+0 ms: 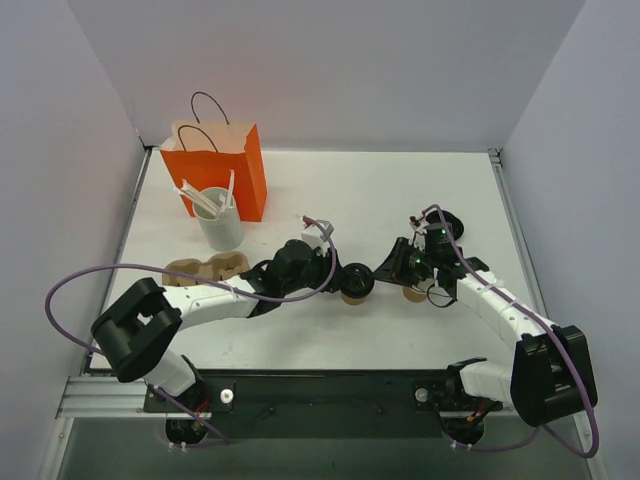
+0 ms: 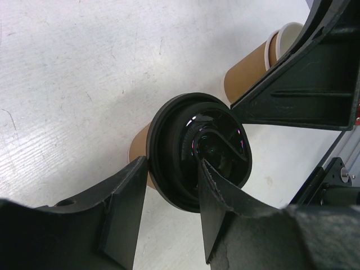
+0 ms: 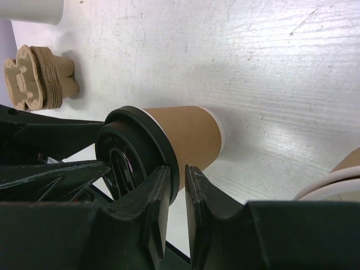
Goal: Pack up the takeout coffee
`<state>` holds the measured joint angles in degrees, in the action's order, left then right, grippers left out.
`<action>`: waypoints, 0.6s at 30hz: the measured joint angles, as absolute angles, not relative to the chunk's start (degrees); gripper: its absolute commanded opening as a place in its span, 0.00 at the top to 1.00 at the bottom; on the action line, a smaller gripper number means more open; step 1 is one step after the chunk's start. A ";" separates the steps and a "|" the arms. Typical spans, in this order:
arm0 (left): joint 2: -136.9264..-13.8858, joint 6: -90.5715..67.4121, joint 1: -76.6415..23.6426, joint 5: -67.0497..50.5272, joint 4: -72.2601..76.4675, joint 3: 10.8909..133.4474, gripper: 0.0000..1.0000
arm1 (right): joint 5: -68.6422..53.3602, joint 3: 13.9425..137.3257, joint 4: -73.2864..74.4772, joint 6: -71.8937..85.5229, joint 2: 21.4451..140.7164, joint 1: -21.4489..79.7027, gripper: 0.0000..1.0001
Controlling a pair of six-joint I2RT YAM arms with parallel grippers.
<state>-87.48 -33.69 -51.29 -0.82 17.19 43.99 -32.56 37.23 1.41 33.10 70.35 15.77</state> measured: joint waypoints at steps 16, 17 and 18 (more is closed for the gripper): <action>-90.74 -35.16 -50.94 -1.32 21.28 44.86 0.51 | -29.21 33.89 0.93 34.02 64.99 15.68 0.80; -90.91 -35.09 -50.96 -1.39 21.23 45.08 0.51 | -29.36 34.59 2.66 33.69 64.79 15.59 0.80; -91.15 -34.89 -50.96 -1.45 21.26 45.30 0.51 | -29.41 35.18 3.77 33.36 64.58 15.35 0.80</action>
